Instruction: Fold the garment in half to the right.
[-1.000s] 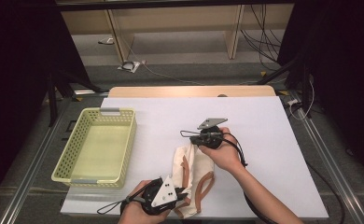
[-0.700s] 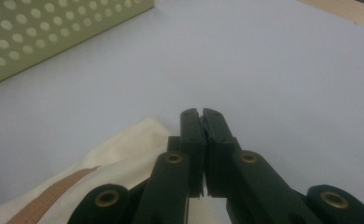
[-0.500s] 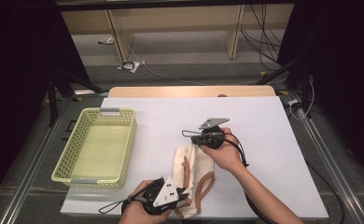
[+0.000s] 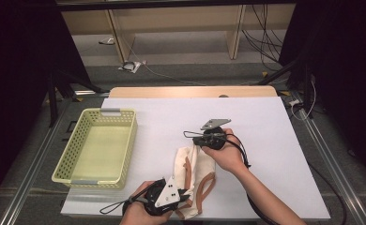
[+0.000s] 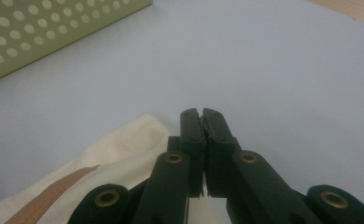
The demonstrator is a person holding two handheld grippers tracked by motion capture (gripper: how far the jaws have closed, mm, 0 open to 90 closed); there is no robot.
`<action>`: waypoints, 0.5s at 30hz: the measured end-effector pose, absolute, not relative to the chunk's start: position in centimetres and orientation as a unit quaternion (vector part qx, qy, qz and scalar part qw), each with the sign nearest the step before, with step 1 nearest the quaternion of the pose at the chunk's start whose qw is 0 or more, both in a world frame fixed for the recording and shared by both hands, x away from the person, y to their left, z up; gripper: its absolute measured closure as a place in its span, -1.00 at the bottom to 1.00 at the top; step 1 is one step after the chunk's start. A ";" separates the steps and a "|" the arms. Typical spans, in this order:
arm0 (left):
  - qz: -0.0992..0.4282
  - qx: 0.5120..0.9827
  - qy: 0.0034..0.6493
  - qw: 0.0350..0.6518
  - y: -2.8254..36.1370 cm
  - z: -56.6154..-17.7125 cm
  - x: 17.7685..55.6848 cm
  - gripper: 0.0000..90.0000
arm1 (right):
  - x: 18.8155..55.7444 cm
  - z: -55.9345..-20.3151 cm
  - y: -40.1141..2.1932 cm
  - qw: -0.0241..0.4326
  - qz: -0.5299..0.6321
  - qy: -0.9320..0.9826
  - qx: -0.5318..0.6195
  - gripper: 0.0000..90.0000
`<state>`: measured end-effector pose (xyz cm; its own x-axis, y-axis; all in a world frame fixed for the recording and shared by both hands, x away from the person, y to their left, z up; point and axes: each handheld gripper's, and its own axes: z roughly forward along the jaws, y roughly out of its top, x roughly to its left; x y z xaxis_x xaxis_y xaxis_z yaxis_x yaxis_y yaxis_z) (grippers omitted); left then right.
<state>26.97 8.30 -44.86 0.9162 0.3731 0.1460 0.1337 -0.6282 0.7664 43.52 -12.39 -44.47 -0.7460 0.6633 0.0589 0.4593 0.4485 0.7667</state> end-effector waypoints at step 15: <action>0.144 0.893 0.138 0.402 7.8 -44.9 27.1 0.82 | 43.4 -44.5 -12.9 0.126 0.405 0.841 0.337 0.97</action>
<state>27.09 7.78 -44.95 0.9205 0.3625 0.1460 0.1309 -0.6381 0.7588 43.42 -12.91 -44.55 -0.7407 0.6690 0.0608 0.4650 0.4453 0.7652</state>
